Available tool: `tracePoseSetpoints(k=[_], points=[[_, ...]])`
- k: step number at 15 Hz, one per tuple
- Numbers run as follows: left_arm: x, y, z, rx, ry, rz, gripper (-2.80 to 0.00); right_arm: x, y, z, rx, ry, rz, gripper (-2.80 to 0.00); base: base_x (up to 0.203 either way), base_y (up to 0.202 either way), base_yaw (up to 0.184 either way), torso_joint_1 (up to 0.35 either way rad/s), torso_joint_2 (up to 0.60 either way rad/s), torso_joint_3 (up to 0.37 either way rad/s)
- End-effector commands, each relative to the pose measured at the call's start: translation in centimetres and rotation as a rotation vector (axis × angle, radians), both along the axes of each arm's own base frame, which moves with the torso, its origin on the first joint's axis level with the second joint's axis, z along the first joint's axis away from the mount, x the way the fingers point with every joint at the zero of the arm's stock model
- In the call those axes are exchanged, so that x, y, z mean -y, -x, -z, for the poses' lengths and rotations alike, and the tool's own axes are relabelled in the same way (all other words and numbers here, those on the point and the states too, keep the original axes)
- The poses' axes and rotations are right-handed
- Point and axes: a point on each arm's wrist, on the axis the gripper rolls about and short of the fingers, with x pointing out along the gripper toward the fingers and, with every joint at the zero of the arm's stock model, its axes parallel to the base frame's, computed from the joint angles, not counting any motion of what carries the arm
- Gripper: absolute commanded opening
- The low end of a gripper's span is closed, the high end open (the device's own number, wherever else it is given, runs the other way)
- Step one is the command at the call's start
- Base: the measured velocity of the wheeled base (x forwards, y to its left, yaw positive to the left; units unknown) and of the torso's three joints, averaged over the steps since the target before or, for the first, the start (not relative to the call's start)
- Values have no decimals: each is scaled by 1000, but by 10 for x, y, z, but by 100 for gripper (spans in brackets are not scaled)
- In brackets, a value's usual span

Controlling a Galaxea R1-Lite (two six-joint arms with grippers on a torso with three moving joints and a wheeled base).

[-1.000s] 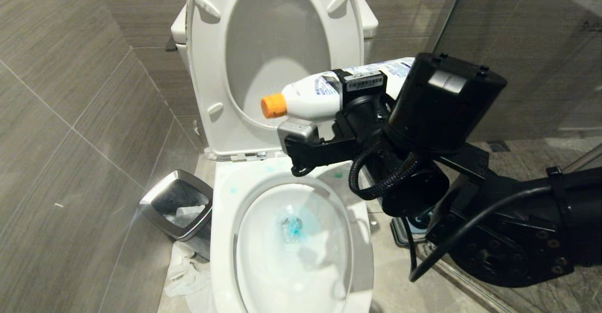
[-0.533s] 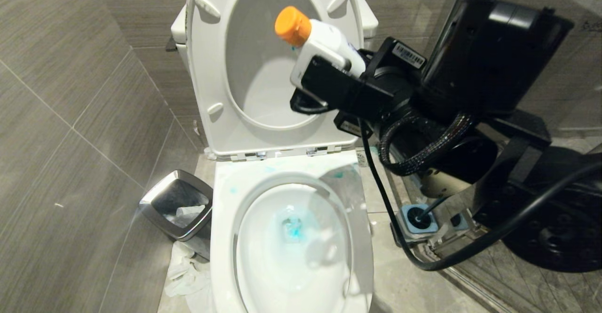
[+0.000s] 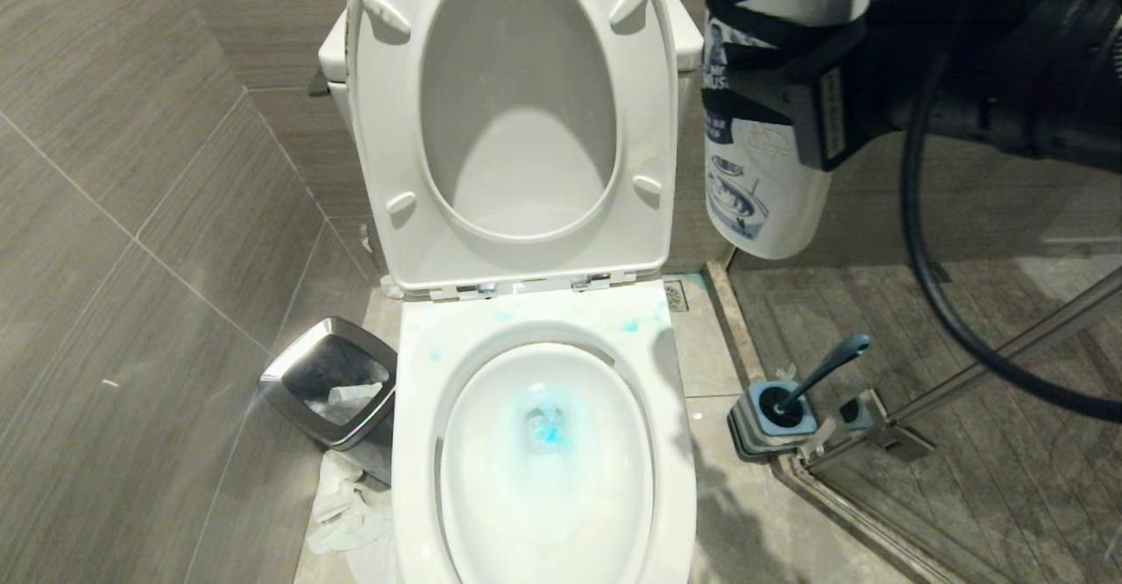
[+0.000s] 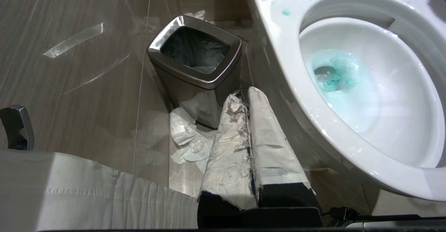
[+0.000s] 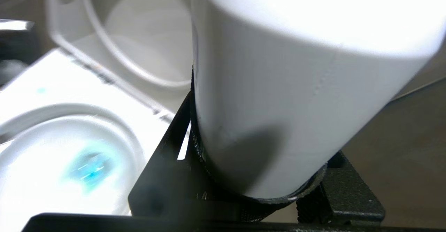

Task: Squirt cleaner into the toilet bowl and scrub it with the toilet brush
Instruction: Place the cleaning agent on the floor

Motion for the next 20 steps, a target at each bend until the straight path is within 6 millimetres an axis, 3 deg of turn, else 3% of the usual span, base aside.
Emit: tracePoseSetpoints(k=[1, 10, 17, 20], points=[[0, 0, 0, -1, 0, 0, -280, 44, 19, -13, -85, -102, -72, -280, 0, 0, 0, 0, 0, 0], [0, 0, 0, -1, 0, 0, -280, 113, -26, -4, -176, -279, 191, -280, 0, 0, 0, 0, 0, 0], [0, 0, 0, -1, 0, 0, -280, 100, -88, 46, -70, -349, 200, -280, 0, 0, 0, 0, 0, 0], [0, 0, 0, -1, 0, 0, -280, 102, -92, 63, -93, -341, 243, -280, 0, 0, 0, 0, 0, 0]])
